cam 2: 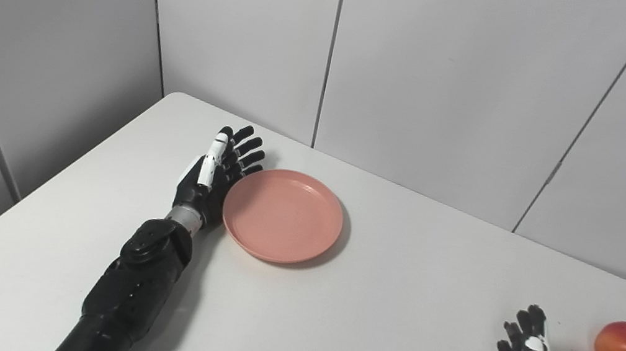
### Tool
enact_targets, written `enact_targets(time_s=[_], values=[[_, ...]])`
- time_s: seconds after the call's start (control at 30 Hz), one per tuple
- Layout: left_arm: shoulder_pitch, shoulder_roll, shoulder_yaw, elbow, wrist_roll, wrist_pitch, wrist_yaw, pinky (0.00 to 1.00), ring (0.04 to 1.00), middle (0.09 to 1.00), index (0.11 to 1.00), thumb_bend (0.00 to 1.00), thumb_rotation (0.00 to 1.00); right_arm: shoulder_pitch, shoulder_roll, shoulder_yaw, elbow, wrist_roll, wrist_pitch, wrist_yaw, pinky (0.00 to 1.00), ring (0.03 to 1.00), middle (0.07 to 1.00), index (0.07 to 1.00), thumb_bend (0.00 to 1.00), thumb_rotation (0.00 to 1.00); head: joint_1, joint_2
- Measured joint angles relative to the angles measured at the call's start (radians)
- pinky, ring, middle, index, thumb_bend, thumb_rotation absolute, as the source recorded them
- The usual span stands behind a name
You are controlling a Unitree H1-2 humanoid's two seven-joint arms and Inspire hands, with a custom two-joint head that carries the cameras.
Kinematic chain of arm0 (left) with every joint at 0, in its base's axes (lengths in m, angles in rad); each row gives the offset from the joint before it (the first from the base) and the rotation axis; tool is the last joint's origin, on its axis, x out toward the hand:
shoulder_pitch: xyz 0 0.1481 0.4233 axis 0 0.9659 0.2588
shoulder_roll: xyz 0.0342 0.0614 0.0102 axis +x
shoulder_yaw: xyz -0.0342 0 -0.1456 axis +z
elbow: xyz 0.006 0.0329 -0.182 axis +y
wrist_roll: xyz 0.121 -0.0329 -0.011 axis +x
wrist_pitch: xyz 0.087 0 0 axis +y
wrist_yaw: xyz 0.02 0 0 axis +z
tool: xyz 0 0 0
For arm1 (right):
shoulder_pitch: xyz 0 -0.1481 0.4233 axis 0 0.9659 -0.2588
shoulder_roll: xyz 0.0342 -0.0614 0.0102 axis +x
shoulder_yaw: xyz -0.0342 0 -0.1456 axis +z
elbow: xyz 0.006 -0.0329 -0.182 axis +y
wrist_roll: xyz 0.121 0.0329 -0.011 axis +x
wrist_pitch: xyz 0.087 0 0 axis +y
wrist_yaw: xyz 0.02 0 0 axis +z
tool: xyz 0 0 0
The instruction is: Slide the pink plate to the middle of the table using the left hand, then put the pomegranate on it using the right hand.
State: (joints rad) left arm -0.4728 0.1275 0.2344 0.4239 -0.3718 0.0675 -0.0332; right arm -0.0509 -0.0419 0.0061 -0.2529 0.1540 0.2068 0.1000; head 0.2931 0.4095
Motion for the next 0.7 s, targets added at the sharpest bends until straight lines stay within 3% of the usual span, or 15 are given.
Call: enact_targets(time_s=[0.3, 0.7], values=[[-0.002, -0.045, -0.012, -0.031, 0.005, 0.040, 0.017, 0.89, 0.879, 0.886, 0.875, 0.41, 1.00, 0.000, 0.007, 0.000, 0.022, -0.017, -0.002, 0.001, 1.00, 0.996, 1.000, 1.000, 0.26, 1.00, -0.037, 0.014], [0.002, -0.078, -0.087, -0.055, 0.031, 0.071, -0.010, 0.89, 0.896, 0.905, 0.891, 0.41, 1.00, 0.001, 0.021, 0.002, 0.043, -0.037, -0.007, -0.001, 1.00, 0.975, 0.994, 0.988, 0.33, 1.00, -0.110, 0.037]])
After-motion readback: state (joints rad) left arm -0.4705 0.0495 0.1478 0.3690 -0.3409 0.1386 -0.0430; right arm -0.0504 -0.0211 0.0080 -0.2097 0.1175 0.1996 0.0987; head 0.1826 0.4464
